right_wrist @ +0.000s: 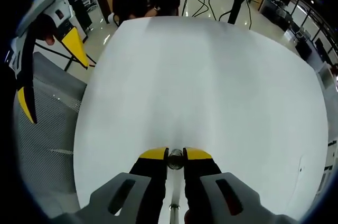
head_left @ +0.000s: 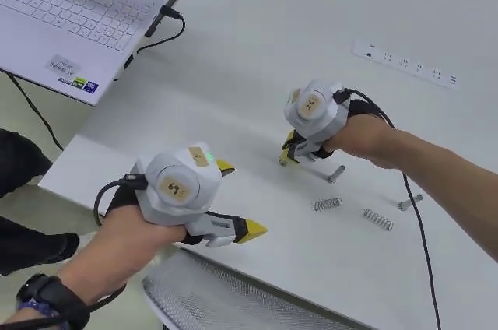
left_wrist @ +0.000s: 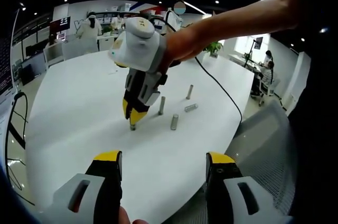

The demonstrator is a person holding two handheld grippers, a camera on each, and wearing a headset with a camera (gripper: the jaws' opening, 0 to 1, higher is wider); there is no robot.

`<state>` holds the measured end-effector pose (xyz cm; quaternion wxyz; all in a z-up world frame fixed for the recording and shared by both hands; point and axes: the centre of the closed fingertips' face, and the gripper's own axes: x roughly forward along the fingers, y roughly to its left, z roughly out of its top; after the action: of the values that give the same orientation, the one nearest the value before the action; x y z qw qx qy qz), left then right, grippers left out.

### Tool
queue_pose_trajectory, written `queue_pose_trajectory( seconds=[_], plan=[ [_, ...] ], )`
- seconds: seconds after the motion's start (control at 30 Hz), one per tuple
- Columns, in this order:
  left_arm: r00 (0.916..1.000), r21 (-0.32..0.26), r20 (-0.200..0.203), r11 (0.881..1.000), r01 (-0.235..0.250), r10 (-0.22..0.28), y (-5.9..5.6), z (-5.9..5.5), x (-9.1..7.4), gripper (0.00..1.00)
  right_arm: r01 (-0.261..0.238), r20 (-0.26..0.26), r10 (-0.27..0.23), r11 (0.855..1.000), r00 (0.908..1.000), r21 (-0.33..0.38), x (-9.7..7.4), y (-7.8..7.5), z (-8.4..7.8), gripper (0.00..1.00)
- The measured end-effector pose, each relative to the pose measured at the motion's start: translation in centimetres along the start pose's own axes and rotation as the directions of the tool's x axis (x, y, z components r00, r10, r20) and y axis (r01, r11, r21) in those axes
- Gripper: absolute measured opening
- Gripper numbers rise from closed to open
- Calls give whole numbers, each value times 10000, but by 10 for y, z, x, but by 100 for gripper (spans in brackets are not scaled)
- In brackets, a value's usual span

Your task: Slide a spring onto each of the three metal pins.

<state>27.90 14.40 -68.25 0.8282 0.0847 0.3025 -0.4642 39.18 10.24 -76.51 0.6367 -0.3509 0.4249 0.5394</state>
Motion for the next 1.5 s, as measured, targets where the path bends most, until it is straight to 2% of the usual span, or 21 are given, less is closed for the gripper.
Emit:
queue_pose_trajectory(
  seconds=[0.5, 0.77, 1.17, 1.5],
  plan=[
    [10000, -34, -5, 10000, 3, -3, 1, 0, 0, 60, -174, -220, 174, 9998, 9996, -23, 10, 2, -5, 10],
    [10000, -21, -18, 10000, -8, 8, 1, 0, 0, 60, -200, -267, 198, 9998, 9994, -73, 9, 3, -6, 16],
    [10000, 109, -65, 9999, 74, -73, -3, 4, 4, 60, 201, -139, -204, 9996, 9997, -185, -6, -1, -8, 30],
    [10000, 87, 46, 9999, 81, -81, -7, 7, 6, 60, 655, -67, -656, 9977, 9978, -200, -21, -5, -11, 38]
  ],
)
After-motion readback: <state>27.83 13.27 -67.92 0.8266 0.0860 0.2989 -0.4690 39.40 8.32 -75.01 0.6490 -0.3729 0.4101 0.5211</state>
